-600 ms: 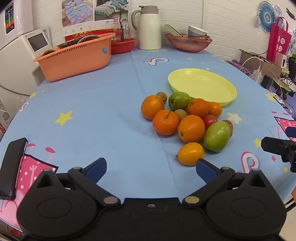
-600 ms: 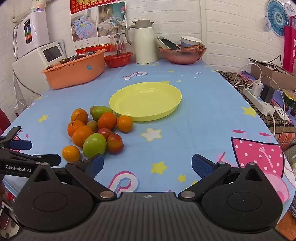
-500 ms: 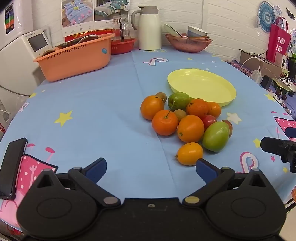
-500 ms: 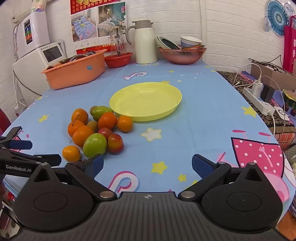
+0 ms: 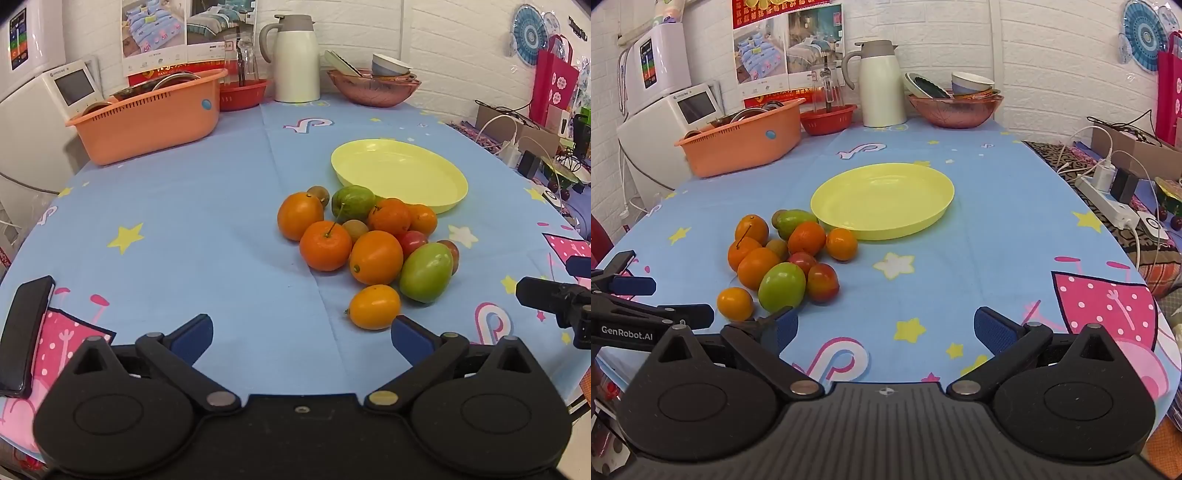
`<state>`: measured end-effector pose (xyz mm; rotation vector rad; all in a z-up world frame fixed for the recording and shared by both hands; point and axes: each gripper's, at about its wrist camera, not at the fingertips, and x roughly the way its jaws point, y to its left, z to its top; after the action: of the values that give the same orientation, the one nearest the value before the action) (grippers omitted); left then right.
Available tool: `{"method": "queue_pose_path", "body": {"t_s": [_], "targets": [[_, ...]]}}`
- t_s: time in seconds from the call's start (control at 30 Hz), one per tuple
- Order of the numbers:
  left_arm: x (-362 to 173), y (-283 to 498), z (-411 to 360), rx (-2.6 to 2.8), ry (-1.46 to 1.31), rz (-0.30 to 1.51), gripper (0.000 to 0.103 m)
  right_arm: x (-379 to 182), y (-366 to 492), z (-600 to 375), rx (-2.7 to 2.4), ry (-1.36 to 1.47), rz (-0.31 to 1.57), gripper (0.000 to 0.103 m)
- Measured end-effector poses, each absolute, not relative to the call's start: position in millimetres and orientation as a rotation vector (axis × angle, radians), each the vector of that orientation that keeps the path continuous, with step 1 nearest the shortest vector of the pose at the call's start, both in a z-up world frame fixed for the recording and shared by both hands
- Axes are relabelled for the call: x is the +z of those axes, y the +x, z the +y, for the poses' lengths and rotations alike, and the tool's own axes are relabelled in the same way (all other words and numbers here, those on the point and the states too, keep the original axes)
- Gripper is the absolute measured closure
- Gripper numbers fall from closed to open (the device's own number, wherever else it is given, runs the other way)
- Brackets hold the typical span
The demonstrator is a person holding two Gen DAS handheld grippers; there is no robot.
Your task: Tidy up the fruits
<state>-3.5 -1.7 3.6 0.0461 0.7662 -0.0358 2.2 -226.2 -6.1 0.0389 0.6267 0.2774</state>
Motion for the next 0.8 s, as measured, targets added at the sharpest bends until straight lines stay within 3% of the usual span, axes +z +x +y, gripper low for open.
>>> {"method": "queue_pose_path", "body": {"t_s": [0.8], "targets": [[3.1, -3.5, -1.2, -0.033, 0.044, 0.767, 0.0, -8.7, 2.4, -220.3, 0.291, 0.032, 0.631, 0.0]]}}
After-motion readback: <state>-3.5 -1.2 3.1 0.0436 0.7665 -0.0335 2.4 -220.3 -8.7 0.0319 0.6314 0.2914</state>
